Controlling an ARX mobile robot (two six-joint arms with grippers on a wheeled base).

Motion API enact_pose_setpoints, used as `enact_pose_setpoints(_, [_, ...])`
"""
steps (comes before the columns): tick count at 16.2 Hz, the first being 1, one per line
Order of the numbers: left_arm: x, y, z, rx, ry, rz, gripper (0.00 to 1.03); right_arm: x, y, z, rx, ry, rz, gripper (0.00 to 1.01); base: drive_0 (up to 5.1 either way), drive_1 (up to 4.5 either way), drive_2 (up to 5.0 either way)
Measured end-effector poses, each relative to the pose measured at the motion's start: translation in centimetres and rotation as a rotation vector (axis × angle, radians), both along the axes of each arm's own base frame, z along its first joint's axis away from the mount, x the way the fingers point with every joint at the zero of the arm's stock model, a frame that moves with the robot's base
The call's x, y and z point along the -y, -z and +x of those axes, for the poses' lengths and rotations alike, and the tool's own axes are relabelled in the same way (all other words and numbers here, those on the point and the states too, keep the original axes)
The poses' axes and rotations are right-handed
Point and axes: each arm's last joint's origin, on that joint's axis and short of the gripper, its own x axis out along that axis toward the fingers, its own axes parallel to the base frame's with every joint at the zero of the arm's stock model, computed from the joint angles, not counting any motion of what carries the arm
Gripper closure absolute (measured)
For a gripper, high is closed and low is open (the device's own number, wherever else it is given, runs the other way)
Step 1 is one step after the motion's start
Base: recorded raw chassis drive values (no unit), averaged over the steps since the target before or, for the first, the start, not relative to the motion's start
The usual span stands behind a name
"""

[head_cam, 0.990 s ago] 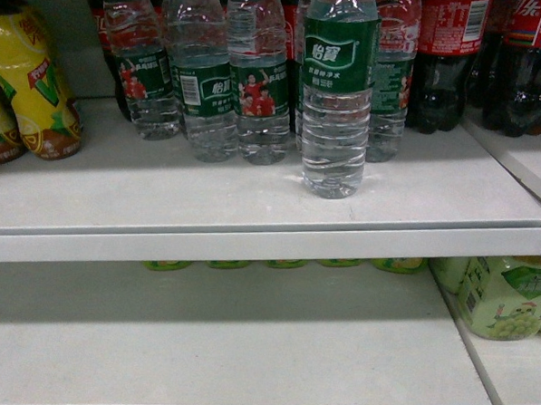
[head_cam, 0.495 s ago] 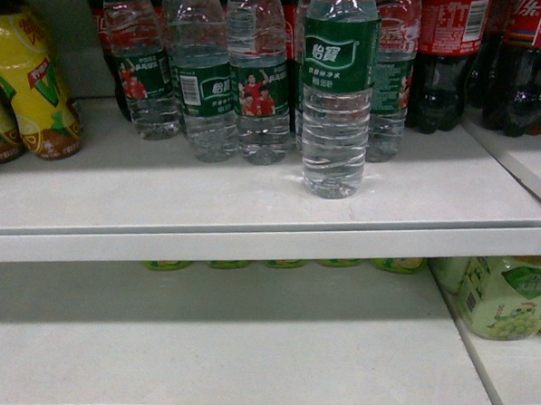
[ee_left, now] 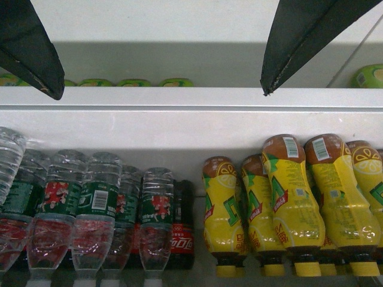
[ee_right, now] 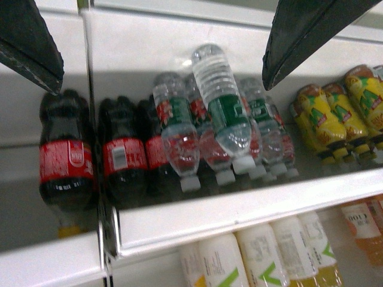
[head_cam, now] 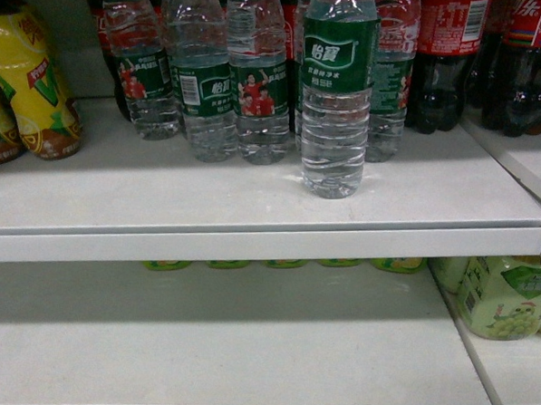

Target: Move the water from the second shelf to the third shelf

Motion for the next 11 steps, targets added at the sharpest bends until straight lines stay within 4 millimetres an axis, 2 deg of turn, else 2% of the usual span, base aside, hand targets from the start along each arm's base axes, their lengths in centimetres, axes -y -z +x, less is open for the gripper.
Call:
enact_pose_setpoints(3, [0.0, 0.0, 0.0, 0.0, 0.0, 0.0, 0.05, -0.1, -1.7, 1.6, 0.026, -0.01, -0.012, 0.03, 0.0, 0.0, 0.0])
enact_pose_setpoints(9, [0.0, 0.0, 0.0, 0.0, 0.0, 0.0, 0.05, -0.7, -3.2, 3.8, 0.032, -0.023, -0.021, 0.03, 0.0, 0.0, 0.0])
enact_pose_setpoints(11, [0.0, 0.0, 0.0, 0.0, 0.0, 0.0, 0.05, -1.4, -3.5, 4.7, 0.02, -0.051, -0.028, 0.03, 0.0, 0.0, 0.0])
